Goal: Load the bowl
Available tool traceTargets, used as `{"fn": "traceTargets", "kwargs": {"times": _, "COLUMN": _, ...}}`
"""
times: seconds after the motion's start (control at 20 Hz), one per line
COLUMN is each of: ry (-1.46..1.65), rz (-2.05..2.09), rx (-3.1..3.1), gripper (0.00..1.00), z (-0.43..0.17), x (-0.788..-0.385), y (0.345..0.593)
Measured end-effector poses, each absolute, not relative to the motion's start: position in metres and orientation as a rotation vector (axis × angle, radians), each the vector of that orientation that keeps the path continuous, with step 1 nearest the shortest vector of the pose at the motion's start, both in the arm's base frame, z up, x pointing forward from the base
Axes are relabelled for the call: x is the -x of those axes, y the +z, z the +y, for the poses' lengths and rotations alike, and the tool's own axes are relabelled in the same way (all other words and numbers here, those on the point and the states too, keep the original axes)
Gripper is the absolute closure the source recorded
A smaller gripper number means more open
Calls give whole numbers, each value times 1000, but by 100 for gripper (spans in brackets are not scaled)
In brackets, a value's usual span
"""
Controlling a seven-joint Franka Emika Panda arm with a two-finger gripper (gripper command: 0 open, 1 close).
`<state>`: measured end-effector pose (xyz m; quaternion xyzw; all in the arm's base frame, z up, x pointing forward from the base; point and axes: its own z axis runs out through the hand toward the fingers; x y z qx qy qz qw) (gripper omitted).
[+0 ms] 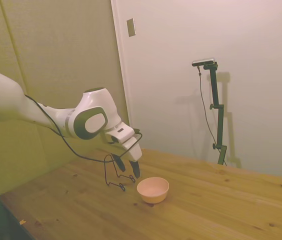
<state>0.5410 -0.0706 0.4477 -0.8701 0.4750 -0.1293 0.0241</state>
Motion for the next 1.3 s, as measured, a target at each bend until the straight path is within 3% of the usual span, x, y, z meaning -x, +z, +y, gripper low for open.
{"fn": "traceTargets", "kwargs": {"times": 0.35, "ry": -368, "rz": 1529, "rx": 2675, "gripper": 0, "z": -78, "x": -566, "y": 428}}
{"fn": "traceTargets", "kwargs": {"times": 0.75, "ry": -328, "rz": 1588, "rx": 2689, "gripper": 0, "z": -87, "x": -593, "y": 385}}
{"fn": "traceTargets", "kwargs": {"times": 0.8, "ry": -326, "rz": 1589, "rx": 2692, "gripper": 100, "z": -88, "x": -595, "y": 383}}
{"fn": "traceTargets", "kwargs": {"times": 1.3, "ry": -315, "rz": 1589, "rx": 2702, "gripper": 100, "z": -87, "x": -601, "y": 375}}
